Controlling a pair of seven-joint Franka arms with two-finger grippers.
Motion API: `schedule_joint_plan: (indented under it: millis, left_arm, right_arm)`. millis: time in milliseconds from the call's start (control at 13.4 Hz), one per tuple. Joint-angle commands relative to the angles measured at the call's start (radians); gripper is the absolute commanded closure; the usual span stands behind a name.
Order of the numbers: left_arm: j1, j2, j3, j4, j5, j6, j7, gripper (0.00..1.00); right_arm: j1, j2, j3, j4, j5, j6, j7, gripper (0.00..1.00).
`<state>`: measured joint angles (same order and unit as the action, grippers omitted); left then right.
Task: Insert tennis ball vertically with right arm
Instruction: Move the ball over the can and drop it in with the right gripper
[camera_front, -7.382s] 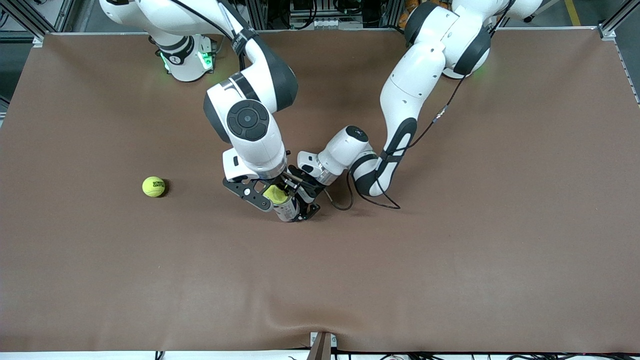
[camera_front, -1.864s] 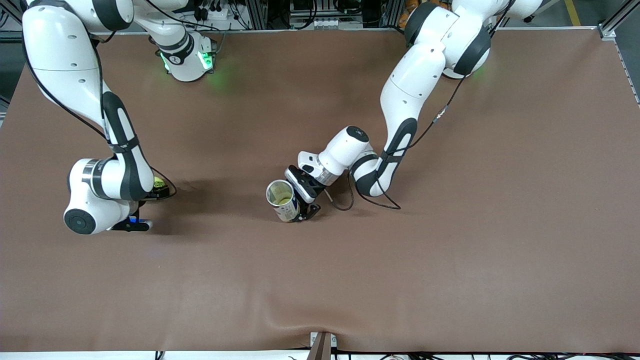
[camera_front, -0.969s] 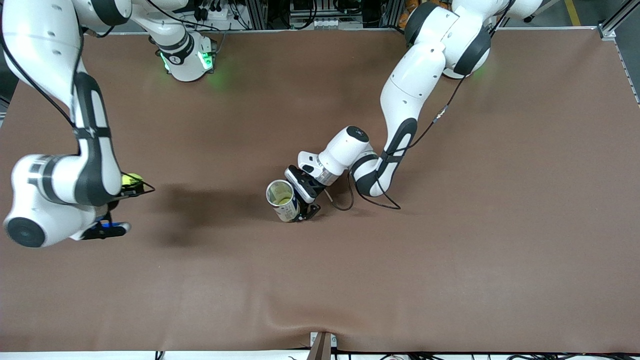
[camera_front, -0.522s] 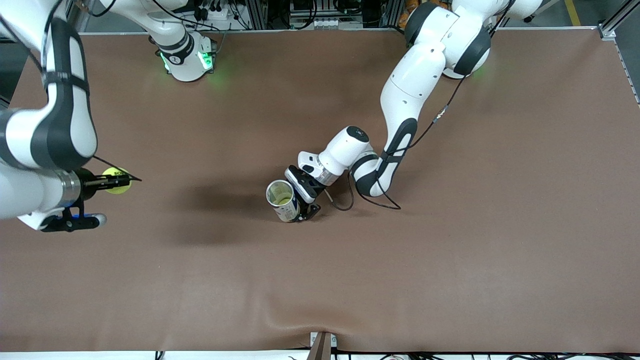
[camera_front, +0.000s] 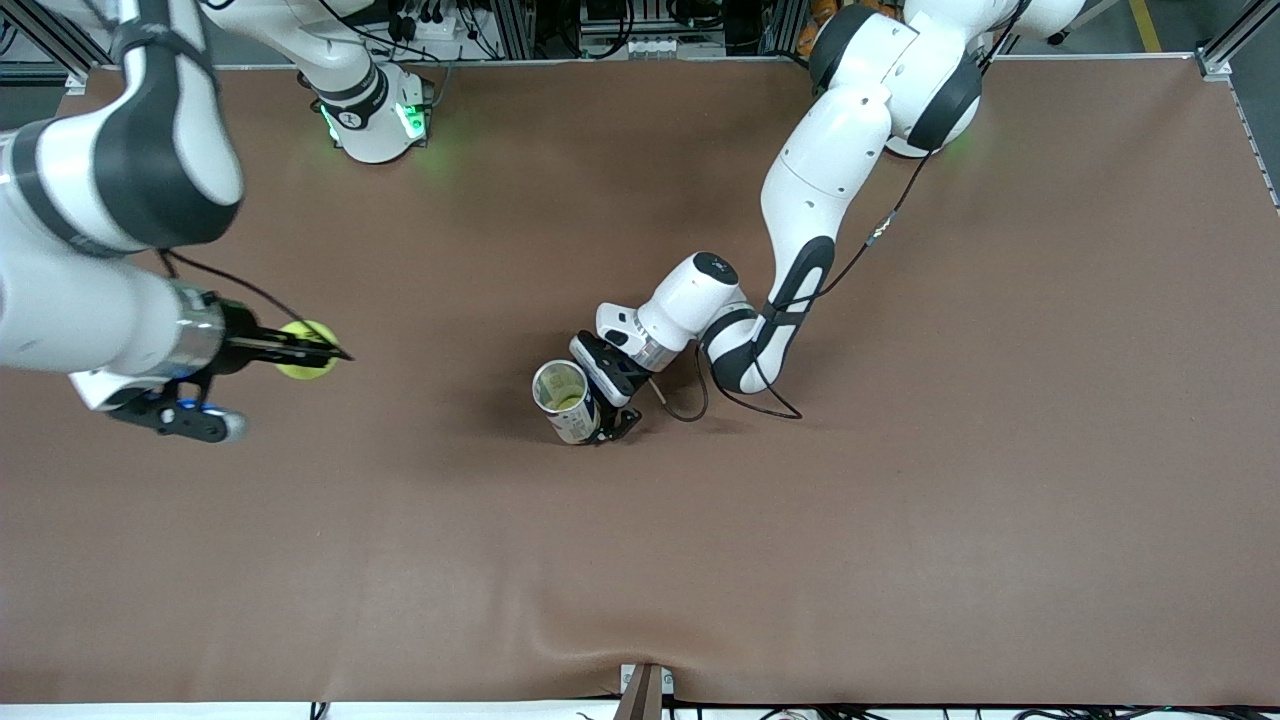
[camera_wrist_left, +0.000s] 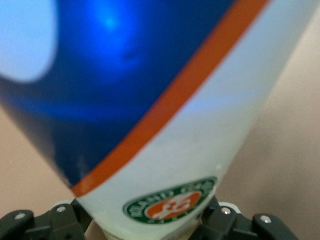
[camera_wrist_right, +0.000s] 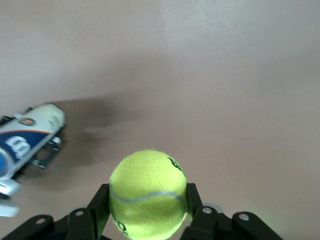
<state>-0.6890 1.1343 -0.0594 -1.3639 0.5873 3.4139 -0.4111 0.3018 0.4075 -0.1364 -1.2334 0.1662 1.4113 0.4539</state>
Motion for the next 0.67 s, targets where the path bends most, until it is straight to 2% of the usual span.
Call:
schedule_joint_plan:
  millis: [0, 298, 596]
  left_arm:
    - [-0.003, 0.01, 0.016, 0.005, 0.016, 0.008, 0.0, 0.16]
    - [-0.001, 0.01, 0.015, 0.006, 0.014, 0.008, 0.0, 0.16]
    - [-0.001, 0.01, 0.016, 0.005, 0.016, 0.007, 0.0, 0.16]
  right_arm:
    - [0.075, 0.005, -0.009, 0.032, 0.018, 0.043, 0.179, 1.0]
    - [0.18, 0.017, -0.011, 0.04, 0.023, 0.191, 0.414, 1.0]
    - [0.278, 0.077, -0.012, 0.04, 0.013, 0.314, 0.621, 1.0]
